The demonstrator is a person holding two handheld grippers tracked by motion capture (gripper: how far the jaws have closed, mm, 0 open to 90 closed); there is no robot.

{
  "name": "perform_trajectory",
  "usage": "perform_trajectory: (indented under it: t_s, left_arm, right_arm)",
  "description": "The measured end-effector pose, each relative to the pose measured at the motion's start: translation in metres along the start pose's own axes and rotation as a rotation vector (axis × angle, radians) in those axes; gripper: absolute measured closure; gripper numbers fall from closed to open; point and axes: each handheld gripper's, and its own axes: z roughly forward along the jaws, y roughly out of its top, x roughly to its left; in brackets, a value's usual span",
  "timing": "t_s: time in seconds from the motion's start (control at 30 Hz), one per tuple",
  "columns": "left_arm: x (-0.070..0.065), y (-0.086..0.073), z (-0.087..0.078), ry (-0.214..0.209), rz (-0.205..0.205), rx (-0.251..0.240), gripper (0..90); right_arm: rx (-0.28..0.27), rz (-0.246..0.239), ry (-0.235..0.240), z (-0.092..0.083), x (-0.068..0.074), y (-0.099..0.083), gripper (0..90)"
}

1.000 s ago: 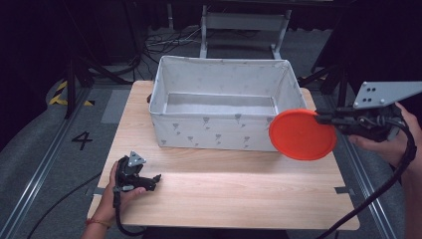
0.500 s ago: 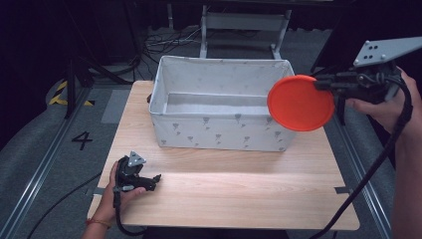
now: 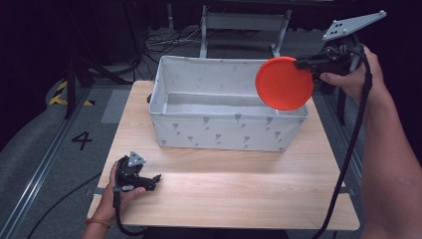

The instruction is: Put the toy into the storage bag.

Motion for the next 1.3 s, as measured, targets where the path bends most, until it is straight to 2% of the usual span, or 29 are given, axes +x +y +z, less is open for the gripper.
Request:
perform_trajectory:
  t_s: [0.17, 0.23, 0.4, 0.57, 0.67, 0.7, 0.87, 1.13, 1.2, 1.3]
  left_arm:
    - [0.0, 0.0, 0.0, 0.0, 0.0, 0.0, 0.5]
    - [0.0, 0.0, 0.0, 0.0, 0.0, 0.0, 0.5]
    - [0.0, 0.0, 0.0, 0.0, 0.0, 0.0, 0.5]
    - [0.0, 0.0, 0.0, 0.0, 0.0, 0.0, 0.6]
    - [0.0, 0.0, 0.0, 0.0, 0.0, 0.0, 0.5]
    - [0.0, 0.0, 0.0, 0.0, 0.0, 0.0, 0.5]
    - [0.0, 0.0, 0.0, 0.0, 0.0, 0.0, 0.5]
    - [0.0, 0.0, 0.0, -0.001, 0.001, -0.001, 0.5]
    - [0.0, 0.0, 0.0, -0.004, 0.001, -0.003, 0.5]
    - [0.0, 0.0, 0.0, -0.004, 0.001, -0.002, 0.4]
  right_arm:
    - [0.032, -0.028, 0.006, 0.022, -0.005, -0.002, 82.4]
    - [0.039, -0.055, 0.023, 0.03, -0.007, -0.005, 82.4]
    - [0.044, -0.067, 0.044, 0.043, -0.01, -0.011, 82.4]
    - [0.078, -0.105, 0.095, 0.06, -0.01, -0.019, 82.4]
    - [0.094, -0.116, 0.103, 0.065, -0.01, -0.022, 82.4]
    - [0.116, -0.134, 0.122, 0.069, -0.008, -0.023, 82.4]
    - [0.175, -0.175, 0.153, 0.079, -0.001, -0.029, 82.4]
    - [0.342, -0.258, 0.222, 0.096, 0.015, -0.036, 82.1]
    - [0.391, -0.279, 0.221, 0.102, 0.019, -0.036, 82.1]
    - [0.422, -0.292, 0.242, 0.107, 0.021, -0.036, 81.9]
